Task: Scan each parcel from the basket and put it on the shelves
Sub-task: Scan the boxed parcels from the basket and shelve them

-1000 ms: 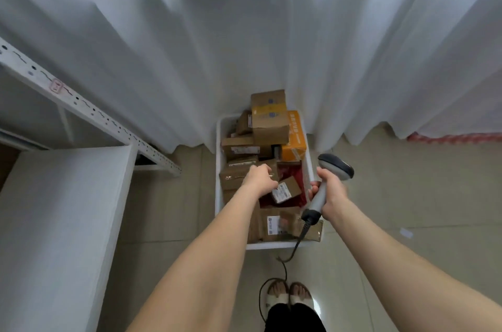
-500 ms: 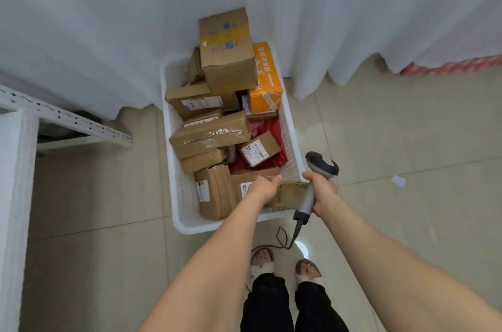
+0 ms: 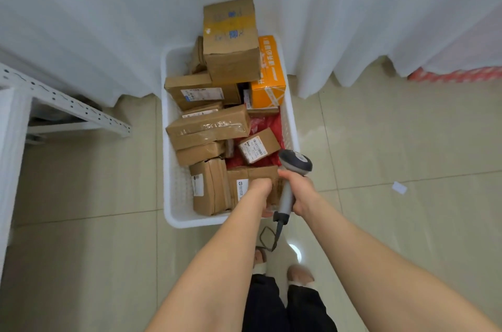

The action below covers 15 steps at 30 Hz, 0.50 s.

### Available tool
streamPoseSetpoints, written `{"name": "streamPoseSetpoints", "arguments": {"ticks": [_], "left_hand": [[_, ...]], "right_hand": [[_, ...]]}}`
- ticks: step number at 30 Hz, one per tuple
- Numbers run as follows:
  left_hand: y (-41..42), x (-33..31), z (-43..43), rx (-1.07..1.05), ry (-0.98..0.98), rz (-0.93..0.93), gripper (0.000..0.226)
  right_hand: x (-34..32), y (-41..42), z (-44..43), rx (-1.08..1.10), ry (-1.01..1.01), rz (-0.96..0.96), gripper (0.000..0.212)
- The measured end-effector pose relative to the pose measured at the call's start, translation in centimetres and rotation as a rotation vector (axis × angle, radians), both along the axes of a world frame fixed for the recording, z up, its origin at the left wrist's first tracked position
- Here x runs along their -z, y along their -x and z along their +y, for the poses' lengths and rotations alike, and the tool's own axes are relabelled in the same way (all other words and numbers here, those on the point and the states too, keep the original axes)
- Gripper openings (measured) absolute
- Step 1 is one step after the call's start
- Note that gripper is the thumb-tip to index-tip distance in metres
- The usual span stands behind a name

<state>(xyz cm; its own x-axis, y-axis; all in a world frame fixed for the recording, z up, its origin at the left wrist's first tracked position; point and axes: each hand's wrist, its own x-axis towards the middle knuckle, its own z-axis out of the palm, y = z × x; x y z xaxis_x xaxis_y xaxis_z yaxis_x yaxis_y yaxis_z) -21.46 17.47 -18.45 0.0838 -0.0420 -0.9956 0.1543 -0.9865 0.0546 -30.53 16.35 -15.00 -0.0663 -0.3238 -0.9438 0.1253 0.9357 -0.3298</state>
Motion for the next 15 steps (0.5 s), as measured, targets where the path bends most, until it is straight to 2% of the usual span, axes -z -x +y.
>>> {"name": "streamPoseSetpoints", "arguments": {"ticks": [4, 6, 8, 10, 13, 15], "left_hand": [[-0.6, 0.6, 0.1, -0.022, 0.031, -0.061, 0.060], [-0.6, 1.9, 0.4, -0.027, 0.026, -0.052, 0.069], [-0.2, 3.3, 0.8, -0.013, 0.016, -0.063, 0.073], [0.5, 4.7, 1.2, -0.038, 0.019, -0.072, 0.066], [0.7, 4.4, 1.8, -0.198, 0.077, -0.091, 0.044], [-0.3, 2.6, 2.6, -0.255, 0.203, -0.145, 0.047]], "right_hand": [[0.8, 1.2, -1.3, -0.155, 0.093, 0.335, 0.038], [1.7, 2.8, -1.9, -0.187, 0.101, 0.392, 0.041], [2.6, 3.8, -1.8, -0.125, 0.103, 0.261, 0.028], [3.1, 3.8, -1.3, -0.082, 0.051, 0.133, 0.014], [3.3, 3.1, 0.0, -0.077, 0.032, 0.060, 0.012], [2.2, 2.5, 0.8, -0.069, 0.044, 0.035, 0.010]]}}
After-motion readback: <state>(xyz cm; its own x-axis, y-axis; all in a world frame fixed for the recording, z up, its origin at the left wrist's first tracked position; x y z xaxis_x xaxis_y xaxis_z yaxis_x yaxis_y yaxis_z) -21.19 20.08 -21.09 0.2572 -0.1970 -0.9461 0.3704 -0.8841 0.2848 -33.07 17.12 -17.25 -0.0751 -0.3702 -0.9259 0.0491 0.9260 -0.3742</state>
